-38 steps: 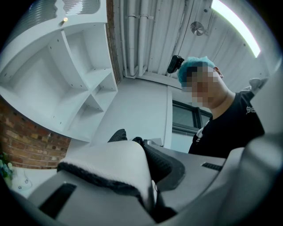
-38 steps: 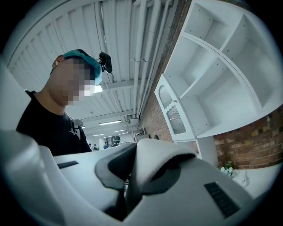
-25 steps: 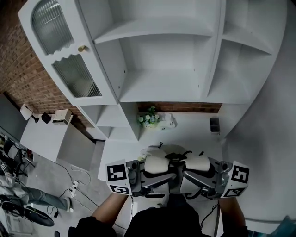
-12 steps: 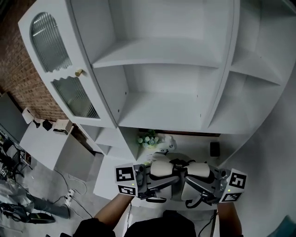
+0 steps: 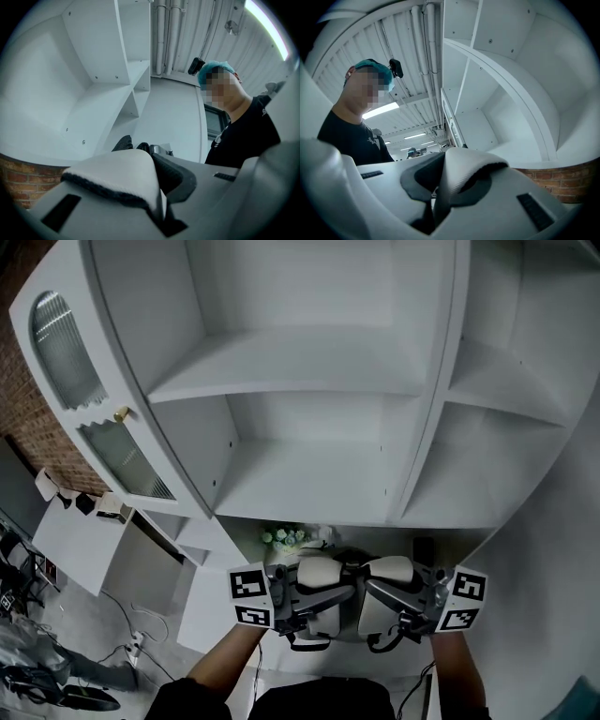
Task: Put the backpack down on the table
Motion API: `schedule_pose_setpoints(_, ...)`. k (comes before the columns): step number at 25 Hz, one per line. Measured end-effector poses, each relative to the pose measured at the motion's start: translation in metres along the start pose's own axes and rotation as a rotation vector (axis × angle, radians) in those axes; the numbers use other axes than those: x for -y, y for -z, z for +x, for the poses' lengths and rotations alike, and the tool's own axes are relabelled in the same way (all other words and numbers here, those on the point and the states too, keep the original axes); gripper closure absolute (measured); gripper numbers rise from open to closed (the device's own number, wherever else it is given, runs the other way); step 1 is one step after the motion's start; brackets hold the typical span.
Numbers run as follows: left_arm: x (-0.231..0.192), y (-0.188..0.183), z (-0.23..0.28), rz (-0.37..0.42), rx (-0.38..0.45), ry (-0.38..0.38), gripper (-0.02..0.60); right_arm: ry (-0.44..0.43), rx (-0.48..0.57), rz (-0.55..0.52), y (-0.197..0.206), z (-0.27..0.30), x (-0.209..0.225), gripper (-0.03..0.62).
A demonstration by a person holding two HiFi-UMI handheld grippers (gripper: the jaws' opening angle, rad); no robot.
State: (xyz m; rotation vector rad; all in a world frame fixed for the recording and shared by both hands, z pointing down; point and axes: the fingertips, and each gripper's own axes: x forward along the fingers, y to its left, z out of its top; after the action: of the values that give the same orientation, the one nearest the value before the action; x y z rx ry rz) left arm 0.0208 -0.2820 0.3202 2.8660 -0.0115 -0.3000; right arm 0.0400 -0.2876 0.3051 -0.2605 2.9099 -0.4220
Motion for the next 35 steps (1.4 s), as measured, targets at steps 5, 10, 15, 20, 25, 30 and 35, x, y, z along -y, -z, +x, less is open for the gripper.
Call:
schedule_pose_setpoints(5,-0.038,0.007,0.013,0.004,-0.008,-0.02,0.537,-0.022,-0.014,-0.037,0.004,-0.009,0.03,0.545)
schedule_pose_setpoints(10,-0.056,0.008,0.015,-0.002,0.004,-0.048,0.537,-0.048,-0.019,-0.058,0.006,-0.01,0.041,0.545)
schedule_pose_setpoints(15,-0.069,0.014,0.014,-0.004,-0.02,-0.059,0.537,-0.041,0.001,-0.044,0.009,-0.008,0.055,0.545)
schedule_pose_setpoints(20,-0.073,0.03,0.014,-0.016,-0.036,-0.055,0.537,-0.028,0.004,-0.006,0.023,-0.013,0.064,0.545)
schedule_pose_setpoints(25,-0.078,0.061,0.013,0.004,-0.128,-0.085,0.537,-0.009,-0.026,0.041,0.046,-0.019,0.072,0.545)
schedule_pose_setpoints(30,-0.081,0.074,0.008,-0.016,-0.129,-0.095,0.537,0.009,-0.04,0.058,0.063,-0.019,0.076,0.545)
schedule_pose_setpoints(35,-0.087,0.089,-0.002,-0.054,-0.121,-0.112,0.537,0.035,-0.063,0.086,0.086,-0.015,0.08,0.545)
